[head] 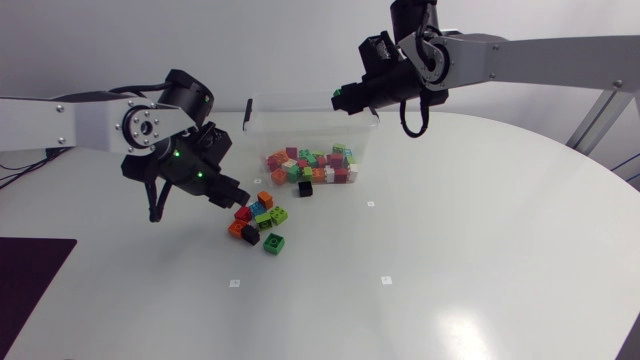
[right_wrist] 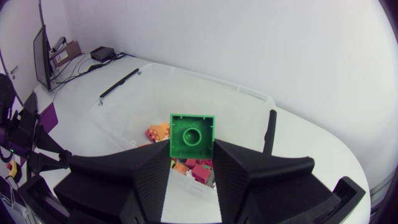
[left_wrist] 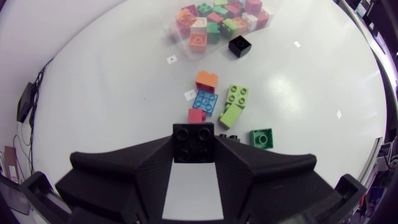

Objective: Place the duplo bricks in the container

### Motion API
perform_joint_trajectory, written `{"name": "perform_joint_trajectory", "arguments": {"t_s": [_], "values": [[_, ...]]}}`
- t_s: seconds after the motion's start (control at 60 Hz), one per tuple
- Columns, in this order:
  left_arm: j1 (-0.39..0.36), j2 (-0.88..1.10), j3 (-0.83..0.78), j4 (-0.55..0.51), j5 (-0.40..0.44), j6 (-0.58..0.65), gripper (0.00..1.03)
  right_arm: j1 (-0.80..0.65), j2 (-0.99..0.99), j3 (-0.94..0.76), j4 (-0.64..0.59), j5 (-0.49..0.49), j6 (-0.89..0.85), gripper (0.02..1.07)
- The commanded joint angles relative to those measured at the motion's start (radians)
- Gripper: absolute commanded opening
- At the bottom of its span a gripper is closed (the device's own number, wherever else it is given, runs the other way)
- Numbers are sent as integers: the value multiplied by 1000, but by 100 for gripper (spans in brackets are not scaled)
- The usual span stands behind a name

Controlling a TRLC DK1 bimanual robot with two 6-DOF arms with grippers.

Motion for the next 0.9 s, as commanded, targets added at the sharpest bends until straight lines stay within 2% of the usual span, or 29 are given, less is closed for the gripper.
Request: {"name": "perform_joint_trajectory", "arguments": {"t_s": [0.0,0.167,0.217,0.233,0.267,0.45,0.55,0.883], "values": [[-13,-23,39,-16,-7,16,29,-3,45,30,31,17,34,31],[-30,-37,60,-16,-7,13,29,19,87,27,92,55,36,33],[-30,-45,66,-16,-5,11,29,26,96,26,111,68,34,40],[-32,-46,73,-16,-5,9,29,34,104,32,112,75,34,48],[-35,-48,79,-16,-4,9,29,37,111,35,115,85,34,57],[-38,-39,129,-13,-1,5,29,52,136,58,123,112,34,95],[-38,-28,158,-11,1,0,29,52,113,46,123,114,34,101],[-44,41,274,39,15,-40,29,28,-60,-115,132,105,34,101]]}}
